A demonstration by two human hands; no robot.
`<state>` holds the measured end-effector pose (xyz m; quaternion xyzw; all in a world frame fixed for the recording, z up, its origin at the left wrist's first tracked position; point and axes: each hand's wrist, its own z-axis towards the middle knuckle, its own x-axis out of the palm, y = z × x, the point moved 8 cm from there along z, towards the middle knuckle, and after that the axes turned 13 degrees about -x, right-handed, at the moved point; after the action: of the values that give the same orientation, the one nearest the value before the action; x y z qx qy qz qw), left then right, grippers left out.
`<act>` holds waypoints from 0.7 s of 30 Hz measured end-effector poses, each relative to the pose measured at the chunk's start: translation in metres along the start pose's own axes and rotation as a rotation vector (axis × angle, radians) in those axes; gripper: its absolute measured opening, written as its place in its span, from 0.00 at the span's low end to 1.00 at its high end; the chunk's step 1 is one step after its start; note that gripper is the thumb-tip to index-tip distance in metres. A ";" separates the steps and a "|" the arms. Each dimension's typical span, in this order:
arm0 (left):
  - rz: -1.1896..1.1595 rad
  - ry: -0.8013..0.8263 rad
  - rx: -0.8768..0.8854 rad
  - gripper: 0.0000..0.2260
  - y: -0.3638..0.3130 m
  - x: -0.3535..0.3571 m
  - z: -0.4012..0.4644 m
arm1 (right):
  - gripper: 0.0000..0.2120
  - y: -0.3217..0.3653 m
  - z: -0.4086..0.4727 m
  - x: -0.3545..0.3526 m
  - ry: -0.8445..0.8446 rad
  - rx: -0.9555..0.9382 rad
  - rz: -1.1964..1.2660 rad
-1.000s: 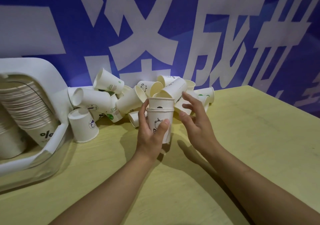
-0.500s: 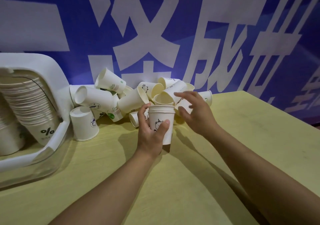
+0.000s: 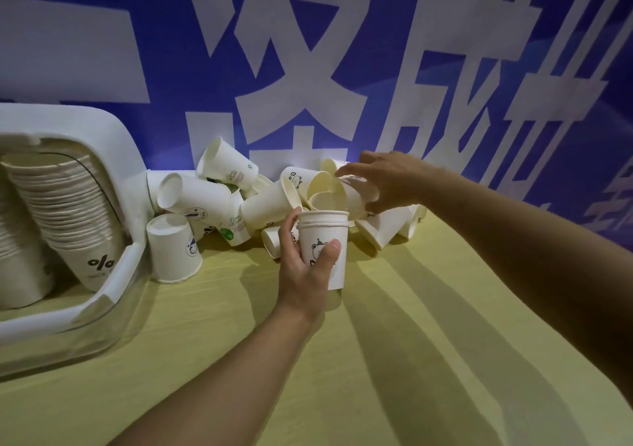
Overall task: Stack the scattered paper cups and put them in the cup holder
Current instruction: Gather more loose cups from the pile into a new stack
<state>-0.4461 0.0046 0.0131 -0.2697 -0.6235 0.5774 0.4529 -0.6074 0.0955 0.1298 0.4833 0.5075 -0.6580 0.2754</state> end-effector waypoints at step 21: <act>0.529 0.407 0.049 0.37 0.003 0.045 -0.031 | 0.30 0.071 -0.139 0.023 -0.886 0.453 1.201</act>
<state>-0.4393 0.0586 0.0195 -0.5211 -0.4148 0.6240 0.4088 -0.5058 0.2043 0.0775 0.4120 -0.1455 -0.6153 0.6561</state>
